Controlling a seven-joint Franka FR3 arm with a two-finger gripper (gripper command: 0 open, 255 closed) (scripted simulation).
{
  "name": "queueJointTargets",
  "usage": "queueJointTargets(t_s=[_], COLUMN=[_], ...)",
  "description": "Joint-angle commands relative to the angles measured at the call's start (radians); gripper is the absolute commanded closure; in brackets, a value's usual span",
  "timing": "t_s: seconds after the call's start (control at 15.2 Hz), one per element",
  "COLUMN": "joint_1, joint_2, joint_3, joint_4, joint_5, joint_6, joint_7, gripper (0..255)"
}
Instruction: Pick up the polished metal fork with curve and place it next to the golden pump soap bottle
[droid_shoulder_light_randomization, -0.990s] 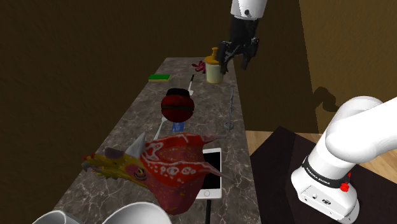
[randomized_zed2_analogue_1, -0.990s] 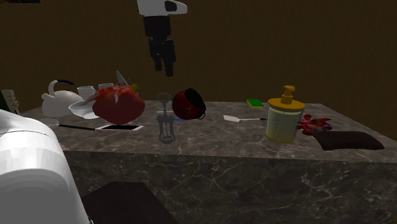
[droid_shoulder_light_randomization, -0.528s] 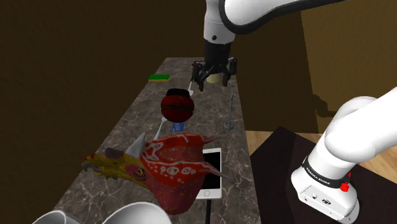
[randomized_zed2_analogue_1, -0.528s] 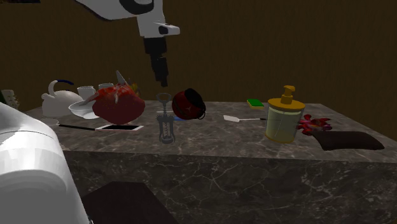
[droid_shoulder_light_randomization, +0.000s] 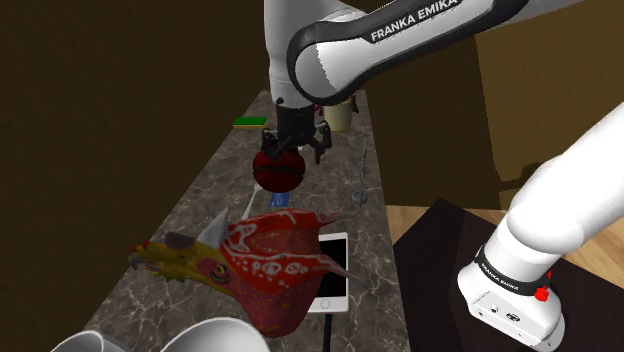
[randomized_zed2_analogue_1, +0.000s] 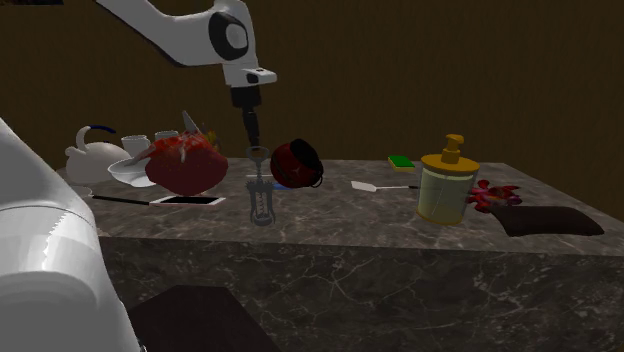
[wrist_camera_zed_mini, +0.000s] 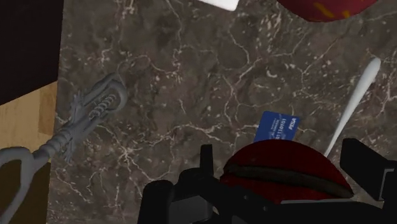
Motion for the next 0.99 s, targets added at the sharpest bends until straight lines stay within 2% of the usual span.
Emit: queueJointTargets(t_s=[0.0,0.2,0.33,0.66,0.79,0.92], joint_1=[-0.011,-0.015,0.000,0.096,0.144,0.160], joint_2=[0.082,0.226,0.328,0.576,0.669,0.697], joint_3=[0.044,0.093,0.107,0.076,0.050,0.038], joint_4=[0.040,0.119,0.181,0.368,0.455,0.473], joint_5=[-0.048,-0.152,-0.231,-0.404,-0.453,-0.467], joint_6=[0.026,0.051,0.056,0.032,0.013,0.018], joint_7=[0.100,0.255,0.359,0.577,0.643,0.659], gripper=[0,0,0,0,0,0])
